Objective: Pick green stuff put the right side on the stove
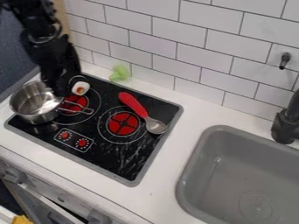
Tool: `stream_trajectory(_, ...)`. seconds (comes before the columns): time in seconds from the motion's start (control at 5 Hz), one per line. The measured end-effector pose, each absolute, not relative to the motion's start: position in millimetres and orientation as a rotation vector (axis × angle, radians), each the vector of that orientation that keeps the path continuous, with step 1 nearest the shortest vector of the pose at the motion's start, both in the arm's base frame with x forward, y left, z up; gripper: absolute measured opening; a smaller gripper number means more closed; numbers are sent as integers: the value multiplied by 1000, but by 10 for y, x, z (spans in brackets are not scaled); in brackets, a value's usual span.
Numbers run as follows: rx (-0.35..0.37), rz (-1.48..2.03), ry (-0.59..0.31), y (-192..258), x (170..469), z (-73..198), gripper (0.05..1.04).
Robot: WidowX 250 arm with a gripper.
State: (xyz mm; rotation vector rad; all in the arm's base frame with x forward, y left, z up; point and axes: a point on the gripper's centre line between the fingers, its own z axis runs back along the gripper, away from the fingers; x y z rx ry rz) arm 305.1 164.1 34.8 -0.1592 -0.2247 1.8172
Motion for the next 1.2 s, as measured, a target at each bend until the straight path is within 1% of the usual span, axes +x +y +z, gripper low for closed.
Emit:
stream_trajectory(0.2,-229,1829,-215,1561,3229,297,1001)
stream_trajectory(0.4,-263,2033,-148,1544,3331,256,1001)
stream_trajectory(0.6,-260,2131,-79,1580,3456,167,1001)
stream_trajectory(0.8,-241,2320,-135,1647,3529,72,1001)
stream_trajectory(1.0,-252,2476,-130,1645,3617,10,1001)
stream_trajectory(1.2,-273,2730,-142,1654,3626,0,1001)
